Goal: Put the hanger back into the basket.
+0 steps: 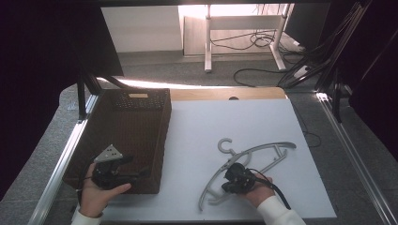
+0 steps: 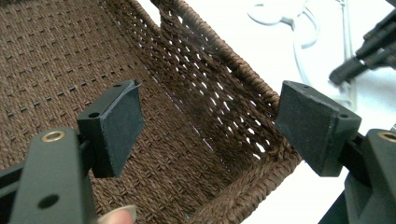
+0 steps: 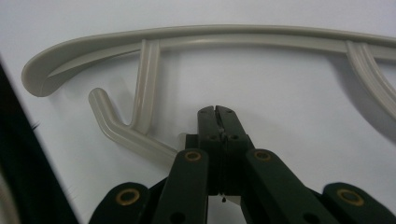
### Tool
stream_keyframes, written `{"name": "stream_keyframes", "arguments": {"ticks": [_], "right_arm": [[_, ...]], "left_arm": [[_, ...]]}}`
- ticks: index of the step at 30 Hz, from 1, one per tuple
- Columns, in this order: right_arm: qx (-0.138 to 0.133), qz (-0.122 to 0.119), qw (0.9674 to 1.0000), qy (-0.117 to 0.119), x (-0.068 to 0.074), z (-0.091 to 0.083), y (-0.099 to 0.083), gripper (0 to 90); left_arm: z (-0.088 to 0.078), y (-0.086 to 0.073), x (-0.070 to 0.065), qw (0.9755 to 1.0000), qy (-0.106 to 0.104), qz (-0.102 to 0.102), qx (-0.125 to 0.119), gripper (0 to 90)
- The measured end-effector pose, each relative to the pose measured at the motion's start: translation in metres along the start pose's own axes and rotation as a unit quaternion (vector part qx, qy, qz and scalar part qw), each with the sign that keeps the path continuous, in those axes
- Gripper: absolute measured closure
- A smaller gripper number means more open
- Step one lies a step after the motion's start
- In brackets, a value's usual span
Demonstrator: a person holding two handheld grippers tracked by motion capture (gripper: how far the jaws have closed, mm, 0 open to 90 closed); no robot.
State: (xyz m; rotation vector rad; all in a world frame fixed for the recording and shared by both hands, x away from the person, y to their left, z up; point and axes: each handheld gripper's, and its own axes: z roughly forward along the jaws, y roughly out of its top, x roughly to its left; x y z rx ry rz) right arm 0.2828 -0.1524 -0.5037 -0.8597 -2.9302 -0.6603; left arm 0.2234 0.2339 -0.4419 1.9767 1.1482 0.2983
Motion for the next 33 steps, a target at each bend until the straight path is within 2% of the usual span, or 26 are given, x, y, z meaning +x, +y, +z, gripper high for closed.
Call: {"name": "stream_keyframes", "arguments": {"ticks": [5, 7, 10, 11, 12, 13, 14, 15, 17, 18, 20, 28, 33], "right_arm": [[0.006, -0.019, 0.9997, 0.014, 0.02, -0.001, -0.008, 89.8], [0.006, -0.026, 0.9996, 0.013, 0.023, -0.001, -0.009, 89.7], [-0.002, -0.023, 0.9997, 0.011, 0.021, -0.001, -0.008, 89.7], [-0.01, -0.019, 0.9997, 0.008, 0.019, -0.003, -0.008, 89.7], [-0.029, -0.013, 0.9995, 0.008, 0.015, -0.009, -0.009, 89.6], [-0.029, -0.013, 0.9995, 0.008, 0.015, -0.009, -0.009, 89.6], [-0.052, -0.009, 0.9986, 0.005, 0.011, -0.017, -0.011, 89.5], [-0.052, -0.009, 0.9986, 0.005, 0.011, -0.017, -0.011, 89.5], [-0.073, 0.002, 0.9974, -0.003, 0.005, -0.028, -0.015, 89.5], [-0.09, 0.018, 0.9957, -0.012, -0.002, -0.038, -0.021, 89.5], [-0.097, 0.024, 0.9948, -0.017, -0.006, -0.043, -0.025, 89.5], [-0.118, 0.083, 0.9878, -0.058, -0.029, -0.062, -0.061, 89.5], [-0.128, 0.093, 0.985, -0.069, -0.036, -0.069, -0.073, 89.5]], "left_arm": [[0.0, 0.001, -0.001, 1.0, 0.0, 0.001, 0.0, 22.7], [0.0, 0.001, -0.001, 1.0, 0.0, 0.003, -0.001, 22.9], [-0.001, 0.001, -0.001, 1.0, -0.001, -0.001, -0.003, 23.2], [-0.001, 0.002, -0.001, 1.0, -0.002, -0.002, -0.003, 23.3], [-0.001, 0.002, -0.001, 1.0, -0.004, -0.003, -0.004, 23.6], [-0.001, 0.002, -0.002, 1.0, -0.005, -0.005, -0.004, 23.6], [-0.001, 0.002, -0.002, 1.0, -0.006, -0.006, -0.004, 23.9], [-0.001, 0.002, -0.002, 0.9999, -0.007, -0.007, -0.004, 23.9], [-0.002, 0.002, -0.002, 0.9999, -0.01, -0.008, -0.005, 24.2], [-0.002, 0.002, -0.003, 0.9999, -0.011, -0.008, -0.005, 24.6], [-0.002, 0.003, -0.003, 0.9998, -0.014, -0.01, -0.007, 24.8], [0.0, 0.005, -0.007, 0.9997, -0.022, -0.009, -0.006, 25.3], [-0.001, 0.007, -0.007, 0.9997, -0.023, -0.01, -0.009, 25.2]]}}
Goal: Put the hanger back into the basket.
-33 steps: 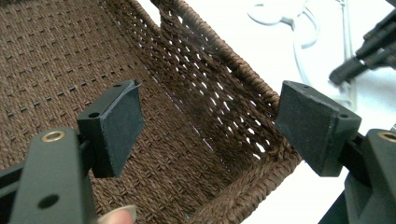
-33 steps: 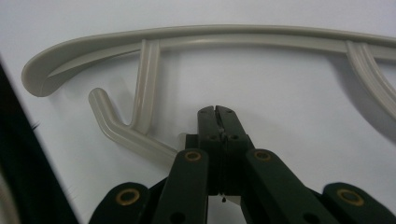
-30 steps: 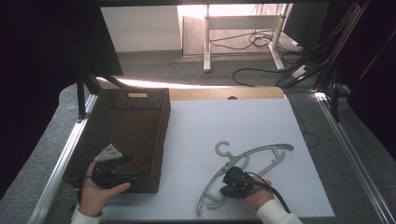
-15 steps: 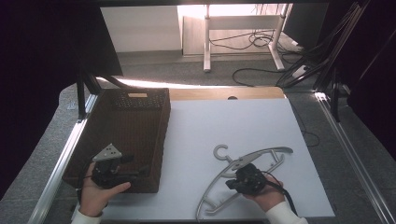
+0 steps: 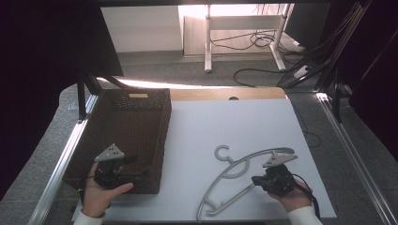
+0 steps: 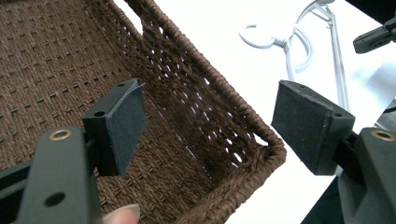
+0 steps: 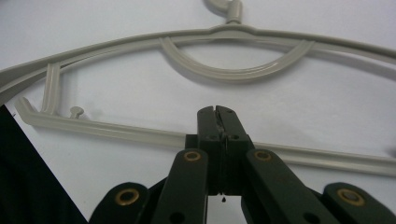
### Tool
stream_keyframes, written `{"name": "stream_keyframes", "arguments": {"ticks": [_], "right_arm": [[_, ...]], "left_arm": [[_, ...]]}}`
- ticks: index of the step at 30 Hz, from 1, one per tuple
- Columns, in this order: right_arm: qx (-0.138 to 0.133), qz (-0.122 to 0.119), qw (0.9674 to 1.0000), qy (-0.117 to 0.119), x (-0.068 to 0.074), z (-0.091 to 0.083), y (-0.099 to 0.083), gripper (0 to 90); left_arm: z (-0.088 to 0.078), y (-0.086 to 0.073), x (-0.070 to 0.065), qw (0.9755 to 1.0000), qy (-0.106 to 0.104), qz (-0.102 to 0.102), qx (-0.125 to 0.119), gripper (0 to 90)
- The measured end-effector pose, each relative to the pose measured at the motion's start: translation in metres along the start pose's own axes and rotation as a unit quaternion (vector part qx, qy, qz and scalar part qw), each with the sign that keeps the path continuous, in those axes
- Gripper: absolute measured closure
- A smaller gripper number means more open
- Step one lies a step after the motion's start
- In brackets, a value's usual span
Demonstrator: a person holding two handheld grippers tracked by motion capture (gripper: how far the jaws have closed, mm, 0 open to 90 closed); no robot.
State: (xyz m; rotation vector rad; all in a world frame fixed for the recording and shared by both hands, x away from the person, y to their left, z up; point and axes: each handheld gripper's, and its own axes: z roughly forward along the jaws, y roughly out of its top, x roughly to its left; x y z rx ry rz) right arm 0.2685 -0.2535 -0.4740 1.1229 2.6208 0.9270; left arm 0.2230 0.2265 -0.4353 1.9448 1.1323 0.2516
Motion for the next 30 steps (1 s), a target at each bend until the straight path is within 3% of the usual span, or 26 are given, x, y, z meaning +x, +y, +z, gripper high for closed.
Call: {"name": "stream_keyframes", "arguments": {"ticks": [3, 9, 17, 24, 30], "right_arm": [[-0.009, 0.003, 0.9999, -0.003, -0.005, -0.006, -0.001, 85.3], [-0.041, 0.02, 0.9987, -0.023, -0.013, -0.012, -0.009, 51.0], [-0.055, 0.04, 0.9969, -0.038, -0.02, -0.014, -0.01, 38.8], [-0.07, 0.052, 0.9952, -0.043, -0.026, -0.021, -0.013, 36.6], [-0.064, 0.051, 0.9956, -0.046, -0.029, -0.022, -0.013, 36.0]], "left_arm": [[0.0, 0.001, -0.001, 1.0, 0.0, 0.0, -0.002, 25.3], [-0.002, 0.003, -0.004, 0.9999, -0.001, 0.002, -0.013, 25.9], [0.004, 0.008, -0.019, 0.9998, -0.008, 0.017, -0.011, 25.9], [0.013, 0.021, -0.035, 0.9994, -0.014, 0.031, -0.007, 26.1], [0.028, 0.033, -0.048, 0.9992, -0.026, 0.032, -0.002, 27.0]]}}
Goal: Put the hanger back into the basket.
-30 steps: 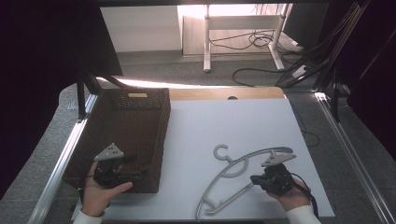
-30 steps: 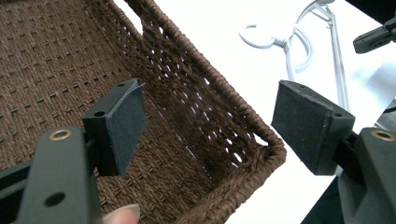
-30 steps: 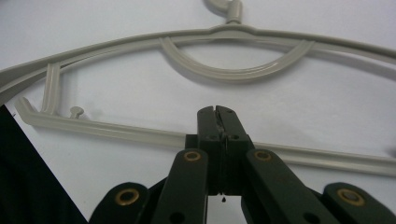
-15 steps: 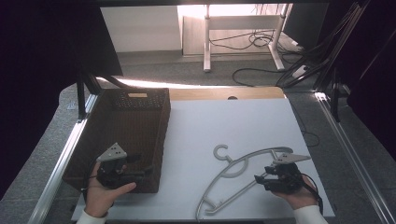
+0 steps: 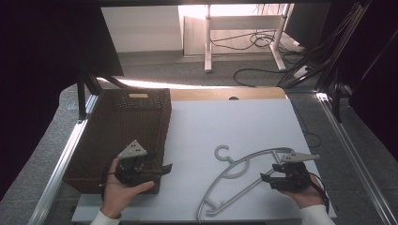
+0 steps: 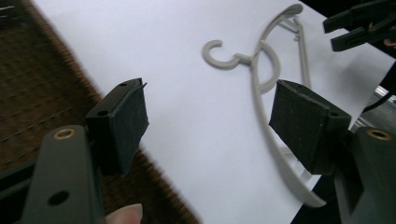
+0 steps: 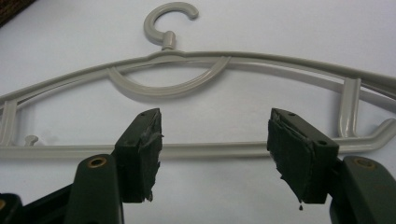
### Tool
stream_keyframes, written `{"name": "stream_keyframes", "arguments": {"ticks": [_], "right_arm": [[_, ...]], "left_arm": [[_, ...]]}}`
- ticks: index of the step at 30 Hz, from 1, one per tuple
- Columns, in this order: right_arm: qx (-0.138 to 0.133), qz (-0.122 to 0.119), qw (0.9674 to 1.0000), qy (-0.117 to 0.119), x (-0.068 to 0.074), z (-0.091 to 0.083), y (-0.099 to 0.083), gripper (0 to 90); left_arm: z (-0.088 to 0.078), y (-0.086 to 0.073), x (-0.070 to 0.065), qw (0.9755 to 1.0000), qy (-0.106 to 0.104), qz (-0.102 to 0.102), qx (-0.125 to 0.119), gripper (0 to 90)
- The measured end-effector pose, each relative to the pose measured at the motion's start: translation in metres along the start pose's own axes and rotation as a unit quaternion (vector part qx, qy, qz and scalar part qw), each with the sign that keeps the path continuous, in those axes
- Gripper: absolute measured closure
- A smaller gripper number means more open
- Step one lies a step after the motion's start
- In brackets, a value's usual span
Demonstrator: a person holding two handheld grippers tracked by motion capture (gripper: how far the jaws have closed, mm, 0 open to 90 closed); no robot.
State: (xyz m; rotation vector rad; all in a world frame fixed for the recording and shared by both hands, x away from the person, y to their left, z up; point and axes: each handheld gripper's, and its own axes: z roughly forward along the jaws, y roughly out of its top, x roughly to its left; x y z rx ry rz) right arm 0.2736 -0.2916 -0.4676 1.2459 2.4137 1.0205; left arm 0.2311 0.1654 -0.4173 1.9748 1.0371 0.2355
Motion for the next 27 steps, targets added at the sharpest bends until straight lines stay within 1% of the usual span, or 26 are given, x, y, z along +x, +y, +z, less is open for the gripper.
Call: {"name": "stream_keyframes", "arguments": {"ticks": [2, 5, 8, 12, 15, 17, 21, 22, 24, 27], "right_arm": [[-0.002, 0.001, 1.0, -0.002, -0.002, -0.001, 0.0, 35.2], [-0.006, 0.012, 0.9999, -0.005, -0.006, -0.002, 0.0, 34.3], [-0.007, 0.012, 0.9999, -0.009, -0.008, -0.004, -0.001, 34.1], [-0.009, 0.01, 0.9999, -0.01, -0.009, -0.005, -0.001, 34.0], [-0.011, 0.008, 0.9998, -0.011, -0.01, -0.006, -0.001, 34.0], [-0.01, 0.009, 0.9998, -0.012, -0.01, -0.007, -0.001, 34.1], [-0.01, 0.011, 0.9998, -0.014, -0.01, -0.007, -0.001, 33.9], [-0.011, 0.008, 0.9998, -0.015, -0.011, -0.006, -0.002, 33.8], [-0.008, 0.009, 0.9998, -0.015, -0.01, -0.006, -0.002, 33.6], [-0.006, 0.009, 0.9998, -0.017, -0.01, -0.006, -0.002, 33.4]], "left_arm": [[0.006, 0.004, -0.005, 1.0, -0.006, 0.002, 0.003, 27.3], [0.016, 0.011, -0.014, 0.9998, -0.015, 0.007, 0.012, 27.7], [0.025, 0.018, -0.022, 0.9993, -0.028, 0.007, 0.023, 27.9], [0.038, 0.026, -0.03, 0.999, -0.035, 0.003, 0.026, 28.8], [0.046, 0.03, -0.035, 0.9987, -0.043, -0.004, 0.026, 29.5], [0.053, 0.032, -0.036, 0.9984, -0.046, -0.003, 0.032, 29.9], [0.067, 0.035, -0.039, 0.9976, -0.05, 0.001, 0.047, 30.7], [0.07, 0.036, -0.041, 0.9975, -0.051, 0.003, 0.05, 31.0], [0.079, 0.037, -0.044, 0.9973, -0.05, 0.007, 0.054, 31.9], [0.091, 0.04, -0.048, 0.9966, -0.056, 0.009, 0.061, 32.7]]}}
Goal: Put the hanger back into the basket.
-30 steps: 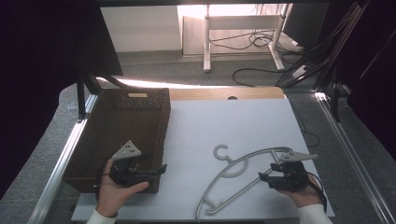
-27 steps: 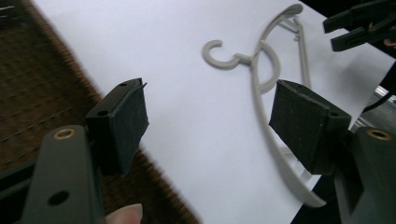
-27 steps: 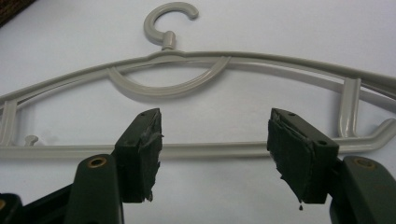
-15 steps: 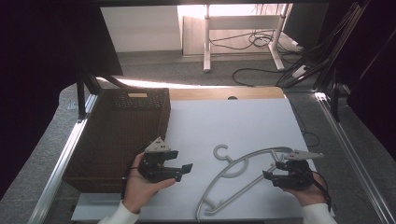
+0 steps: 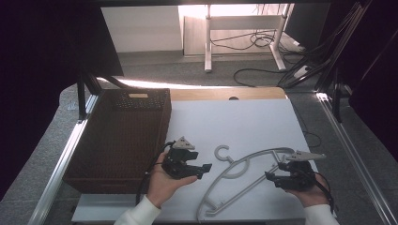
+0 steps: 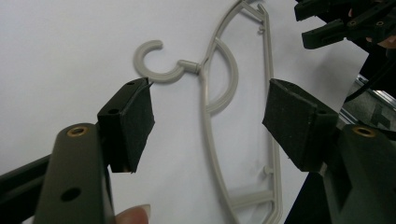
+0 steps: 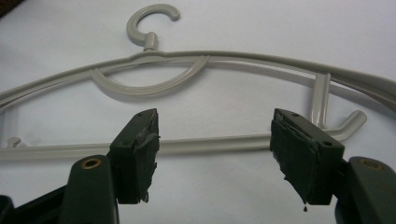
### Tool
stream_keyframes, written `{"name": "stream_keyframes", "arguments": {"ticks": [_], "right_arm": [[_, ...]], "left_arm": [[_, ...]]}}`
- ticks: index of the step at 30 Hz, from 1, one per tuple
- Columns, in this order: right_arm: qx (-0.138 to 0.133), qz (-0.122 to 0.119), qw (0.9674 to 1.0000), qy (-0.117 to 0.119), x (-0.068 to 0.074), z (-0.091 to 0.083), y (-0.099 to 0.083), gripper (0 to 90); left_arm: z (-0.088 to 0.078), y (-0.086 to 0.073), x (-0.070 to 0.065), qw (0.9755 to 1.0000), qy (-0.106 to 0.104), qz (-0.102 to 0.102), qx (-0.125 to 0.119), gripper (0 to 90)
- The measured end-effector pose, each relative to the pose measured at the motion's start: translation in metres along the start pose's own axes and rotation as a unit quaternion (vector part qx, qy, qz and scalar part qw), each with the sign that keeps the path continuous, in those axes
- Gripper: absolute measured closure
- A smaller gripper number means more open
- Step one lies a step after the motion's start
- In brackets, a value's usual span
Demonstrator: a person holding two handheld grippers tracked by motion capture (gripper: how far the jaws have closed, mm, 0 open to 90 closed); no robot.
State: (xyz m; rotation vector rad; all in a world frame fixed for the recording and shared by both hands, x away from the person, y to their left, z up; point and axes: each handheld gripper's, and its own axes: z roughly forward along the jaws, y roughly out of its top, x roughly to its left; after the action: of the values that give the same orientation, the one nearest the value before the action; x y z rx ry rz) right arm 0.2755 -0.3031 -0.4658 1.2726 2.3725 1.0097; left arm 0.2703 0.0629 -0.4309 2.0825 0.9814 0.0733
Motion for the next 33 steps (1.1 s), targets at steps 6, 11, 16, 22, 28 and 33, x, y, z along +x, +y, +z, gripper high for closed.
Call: {"name": "stream_keyframes", "arguments": {"ticks": [6, 11, 16, 22, 28, 33], "right_arm": [[-0.002, 0.002, 1.0, -0.004, -0.002, -0.002, -0.001, 33.3], [-0.001, 0.003, 1.0, -0.009, -0.004, -0.002, -0.002, 33.3], [0.002, 0.007, 0.9999, -0.011, -0.005, -0.002, -0.002, 33.3], [0.004, 0.005, 0.9999, -0.013, -0.006, -0.001, -0.003, 33.3], [0.005, 0.003, 0.9999, -0.013, -0.006, 0.0, -0.003, 33.3], [0.01, 0.001, 0.9999, -0.013, -0.006, 0.002, -0.003, 33.3]], "left_arm": [[0.023, 0.006, 0.0, 0.9999, -0.002, -0.003, 0.015, 34.3], [0.036, 0.007, 0.002, 0.9996, 0.002, -0.008, 0.026, 35.4], [0.047, 0.009, 0.005, 0.9993, -0.002, -0.017, 0.034, 36.7], [0.066, 0.01, 0.006, 0.9983, -0.003, -0.024, 0.053, 38.4], [0.086, 0.011, 0.008, 0.997, -0.013, -0.034, 0.068, 41.7], [0.1, 0.013, 0.004, 0.9966, -0.012, -0.026, 0.077, 43.9]]}}
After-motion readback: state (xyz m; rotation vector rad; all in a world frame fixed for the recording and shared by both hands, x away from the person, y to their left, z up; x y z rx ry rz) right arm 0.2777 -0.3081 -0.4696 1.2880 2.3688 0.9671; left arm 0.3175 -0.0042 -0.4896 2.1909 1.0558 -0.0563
